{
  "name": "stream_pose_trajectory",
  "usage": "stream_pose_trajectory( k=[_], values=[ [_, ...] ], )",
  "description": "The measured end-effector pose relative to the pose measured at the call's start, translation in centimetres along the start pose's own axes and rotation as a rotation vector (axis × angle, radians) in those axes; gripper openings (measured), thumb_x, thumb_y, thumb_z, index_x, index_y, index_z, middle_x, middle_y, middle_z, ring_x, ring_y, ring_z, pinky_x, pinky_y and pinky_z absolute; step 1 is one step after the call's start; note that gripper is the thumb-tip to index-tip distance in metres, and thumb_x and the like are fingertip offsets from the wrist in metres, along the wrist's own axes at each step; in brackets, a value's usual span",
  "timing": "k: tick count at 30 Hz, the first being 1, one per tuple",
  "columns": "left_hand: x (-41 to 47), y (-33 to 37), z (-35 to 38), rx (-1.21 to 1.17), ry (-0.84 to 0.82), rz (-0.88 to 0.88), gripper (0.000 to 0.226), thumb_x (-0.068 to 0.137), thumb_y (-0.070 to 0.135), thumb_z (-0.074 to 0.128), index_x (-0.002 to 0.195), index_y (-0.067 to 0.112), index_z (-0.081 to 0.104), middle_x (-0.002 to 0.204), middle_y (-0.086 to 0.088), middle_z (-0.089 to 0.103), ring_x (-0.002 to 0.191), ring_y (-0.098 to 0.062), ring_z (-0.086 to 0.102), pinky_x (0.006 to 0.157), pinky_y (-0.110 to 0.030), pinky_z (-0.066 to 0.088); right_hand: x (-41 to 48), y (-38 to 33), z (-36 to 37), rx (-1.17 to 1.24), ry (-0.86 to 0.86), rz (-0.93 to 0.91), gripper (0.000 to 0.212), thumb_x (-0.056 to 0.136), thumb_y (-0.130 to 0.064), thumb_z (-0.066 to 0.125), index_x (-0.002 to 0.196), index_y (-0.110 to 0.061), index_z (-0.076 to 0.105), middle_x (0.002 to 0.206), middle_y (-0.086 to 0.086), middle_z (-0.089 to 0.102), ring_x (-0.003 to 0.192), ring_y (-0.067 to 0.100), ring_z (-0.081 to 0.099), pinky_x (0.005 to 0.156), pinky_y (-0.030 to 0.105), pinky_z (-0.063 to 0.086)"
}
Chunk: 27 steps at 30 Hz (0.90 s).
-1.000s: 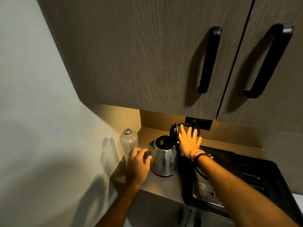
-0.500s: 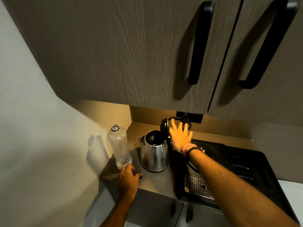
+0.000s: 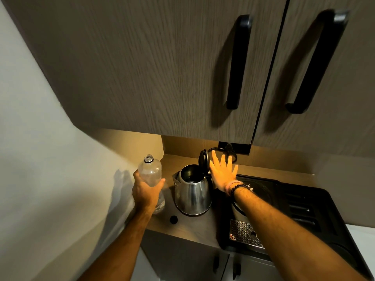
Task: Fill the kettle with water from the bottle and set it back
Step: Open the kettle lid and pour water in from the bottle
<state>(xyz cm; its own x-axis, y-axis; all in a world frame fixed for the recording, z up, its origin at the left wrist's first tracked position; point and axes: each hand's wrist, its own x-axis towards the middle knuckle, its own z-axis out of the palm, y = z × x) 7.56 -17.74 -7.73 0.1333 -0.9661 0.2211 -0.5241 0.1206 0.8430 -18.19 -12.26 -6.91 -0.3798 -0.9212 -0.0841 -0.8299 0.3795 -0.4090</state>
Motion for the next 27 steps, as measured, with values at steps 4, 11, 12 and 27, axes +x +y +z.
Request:
stream_pose_trajectory(
  k=[4,11,12,27],
  values=[
    [0.0,0.5,-1.3,0.067,-0.115,0.200,0.097,0.063,0.034,0.091,0.142,0.023,0.036,0.131,-0.012,0.060,0.113,-0.031,0.060,0.093,-0.047,0.053,-0.2,-0.1,0.0,0.001,0.005,-0.001,0.073,0.096,-0.047,0.032,0.150,-0.035,-0.014,0.161,0.022,-0.007,0.144,0.046,-0.019,0.111,0.070,-0.007],
    [0.8,4.1,-3.2,0.502,-0.605,0.291,0.106,0.053,0.051,0.079,0.141,0.040,0.020,0.127,-0.007,0.055,0.110,-0.029,0.055,0.092,-0.048,0.053,-0.2,-0.2,-0.3,-0.003,-0.007,0.001,0.071,0.096,-0.046,0.030,0.150,-0.036,-0.014,0.162,0.021,-0.007,0.144,0.046,-0.019,0.111,0.069,-0.007],
    [0.8,4.4,-3.2,0.578,-0.640,0.297,0.107,0.053,0.053,0.079,0.141,0.040,0.019,0.126,-0.008,0.055,0.109,-0.029,0.055,0.091,-0.046,0.053,-0.3,-0.2,-0.3,-0.004,-0.012,0.001,0.070,0.096,-0.046,0.030,0.150,-0.036,-0.015,0.162,0.021,-0.008,0.144,0.046,-0.019,0.111,0.069,-0.008],
    [1.2,9.0,-3.5,1.128,-0.628,0.553,0.084,0.057,0.051,0.080,0.127,0.023,0.044,0.109,-0.007,0.065,0.096,-0.027,0.063,0.077,-0.036,0.049,-0.5,-0.3,-0.6,0.008,-0.044,0.015,0.075,0.094,-0.053,0.033,0.150,-0.036,-0.014,0.162,0.019,-0.007,0.144,0.045,-0.019,0.112,0.069,-0.008]
  ],
)
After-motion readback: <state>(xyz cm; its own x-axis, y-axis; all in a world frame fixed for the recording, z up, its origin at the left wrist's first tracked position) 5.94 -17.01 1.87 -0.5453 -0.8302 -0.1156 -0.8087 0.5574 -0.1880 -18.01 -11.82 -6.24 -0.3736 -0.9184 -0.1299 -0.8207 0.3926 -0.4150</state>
